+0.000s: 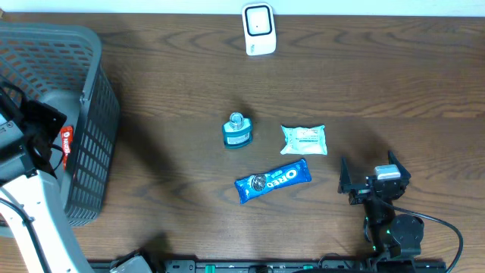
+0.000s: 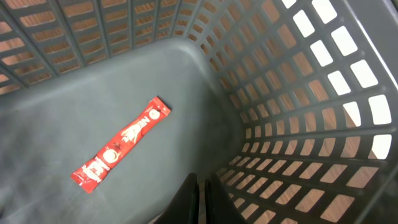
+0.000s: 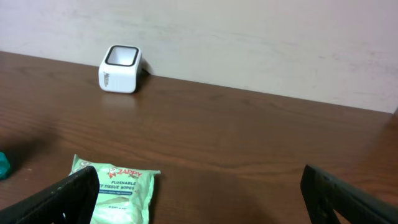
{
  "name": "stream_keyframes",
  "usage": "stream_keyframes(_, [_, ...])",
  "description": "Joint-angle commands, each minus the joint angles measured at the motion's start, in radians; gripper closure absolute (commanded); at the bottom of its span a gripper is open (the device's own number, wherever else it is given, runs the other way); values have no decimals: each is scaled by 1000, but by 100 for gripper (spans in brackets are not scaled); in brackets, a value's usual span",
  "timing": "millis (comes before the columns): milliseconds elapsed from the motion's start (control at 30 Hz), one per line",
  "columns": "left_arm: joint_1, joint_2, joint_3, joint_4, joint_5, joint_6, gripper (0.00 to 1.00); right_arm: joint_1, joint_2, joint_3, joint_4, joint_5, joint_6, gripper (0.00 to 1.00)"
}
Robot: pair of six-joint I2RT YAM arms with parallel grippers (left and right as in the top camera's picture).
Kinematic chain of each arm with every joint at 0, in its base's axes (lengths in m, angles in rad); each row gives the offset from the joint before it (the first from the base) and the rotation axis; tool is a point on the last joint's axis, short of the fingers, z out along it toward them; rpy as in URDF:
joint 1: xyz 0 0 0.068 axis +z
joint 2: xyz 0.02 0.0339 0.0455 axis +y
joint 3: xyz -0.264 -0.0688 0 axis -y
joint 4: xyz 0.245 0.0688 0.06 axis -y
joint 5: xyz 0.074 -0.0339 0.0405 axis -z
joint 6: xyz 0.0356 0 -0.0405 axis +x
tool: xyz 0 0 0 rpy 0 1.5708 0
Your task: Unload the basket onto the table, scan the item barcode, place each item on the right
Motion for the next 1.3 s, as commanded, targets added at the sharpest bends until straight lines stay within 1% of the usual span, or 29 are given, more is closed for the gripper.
stream_keyframes(0, [3,2,8,-5,62,-5,93,8,-5,-2,-4,6,-14,1])
stream_keyframes(133, [3,-2,8,3,166,-5,93,8,-5,-2,-4,6,-14,1])
stream_keyframes(200, [3,-8,8,13,190,-5,93,8,-5,-2,-4,6,-14,1])
stream_keyframes(367, [3,-42,8,24,192,-5,93,8,-5,-2,-4,6,-14,1])
stream_keyframes(867, [3,-220,8,52,197,-5,93,8,-5,-2,-4,6,-14,1])
stream_keyframes(1100, [3,-274,8,59,290,-13,93,8,-5,-2,-4,6,-14,1])
stream_keyframes(1267, [3,-298,8,60,417,-13,93,8,-5,-2,-4,6,-14,1])
